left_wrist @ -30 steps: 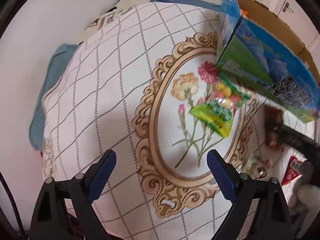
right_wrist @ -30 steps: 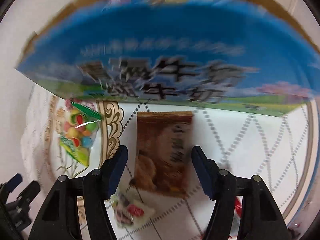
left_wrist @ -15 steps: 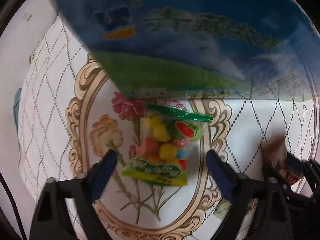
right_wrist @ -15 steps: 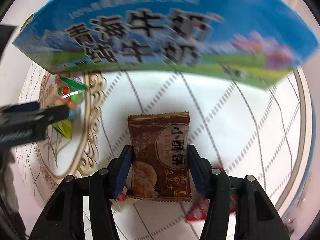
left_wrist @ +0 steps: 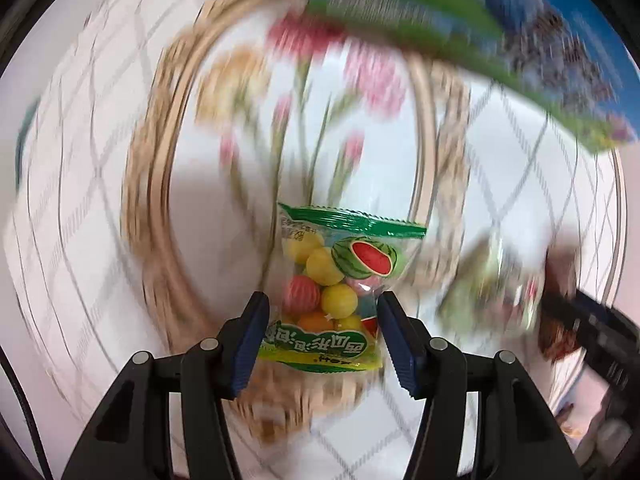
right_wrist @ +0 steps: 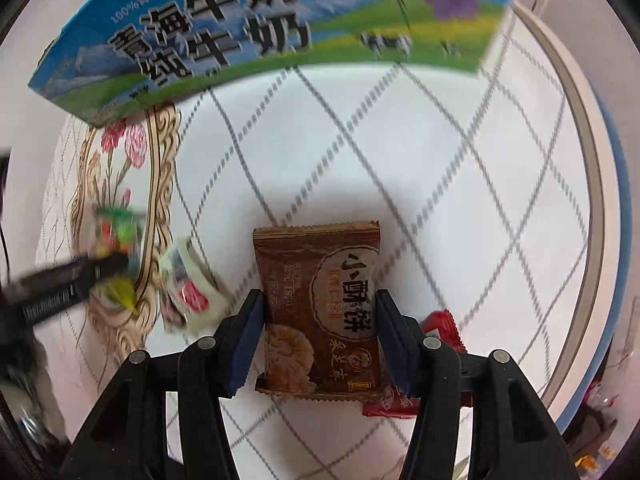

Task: Organize snacks
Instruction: 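Grasp the watermelon candy bag with the left tool while the right tool grasps the brown biscuit pack, then carry both packets into the box and open both tools to release, then lower both tools toward the last two snacks on the bed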

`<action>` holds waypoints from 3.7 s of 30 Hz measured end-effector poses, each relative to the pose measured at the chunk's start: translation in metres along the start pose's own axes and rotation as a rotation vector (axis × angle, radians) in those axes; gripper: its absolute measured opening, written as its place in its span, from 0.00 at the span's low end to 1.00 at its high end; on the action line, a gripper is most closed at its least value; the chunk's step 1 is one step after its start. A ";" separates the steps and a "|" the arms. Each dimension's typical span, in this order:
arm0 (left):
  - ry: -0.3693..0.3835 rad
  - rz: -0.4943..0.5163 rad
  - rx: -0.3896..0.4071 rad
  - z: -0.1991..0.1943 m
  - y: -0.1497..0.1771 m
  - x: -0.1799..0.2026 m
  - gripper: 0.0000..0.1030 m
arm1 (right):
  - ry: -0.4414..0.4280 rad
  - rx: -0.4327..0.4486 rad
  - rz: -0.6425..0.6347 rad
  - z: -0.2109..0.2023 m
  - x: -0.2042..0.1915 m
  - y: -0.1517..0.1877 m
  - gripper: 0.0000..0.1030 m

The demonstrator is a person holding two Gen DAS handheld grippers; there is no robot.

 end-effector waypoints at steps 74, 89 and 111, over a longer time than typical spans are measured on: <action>-0.212 0.137 0.055 -0.155 -0.267 0.094 0.50 | 0.026 0.098 -0.023 -0.173 -0.016 -0.343 0.69; -0.141 0.082 0.174 -0.175 -0.252 0.093 0.92 | 0.043 0.152 -0.001 -0.176 -0.012 -0.309 0.97; -0.051 0.114 0.506 -0.223 -0.108 0.113 0.92 | 0.158 0.417 -0.069 -0.223 -0.036 -0.164 0.97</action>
Point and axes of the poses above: each gripper's, at about its wrist camera, not at the fingertips, and z roughly the way its jaws point, x to its right, y to its underside, the point moved 2 cm from there along z, roughly the way its jaws point, and after that the axes turned 15 degrees about -x, right-handed, at the moved point
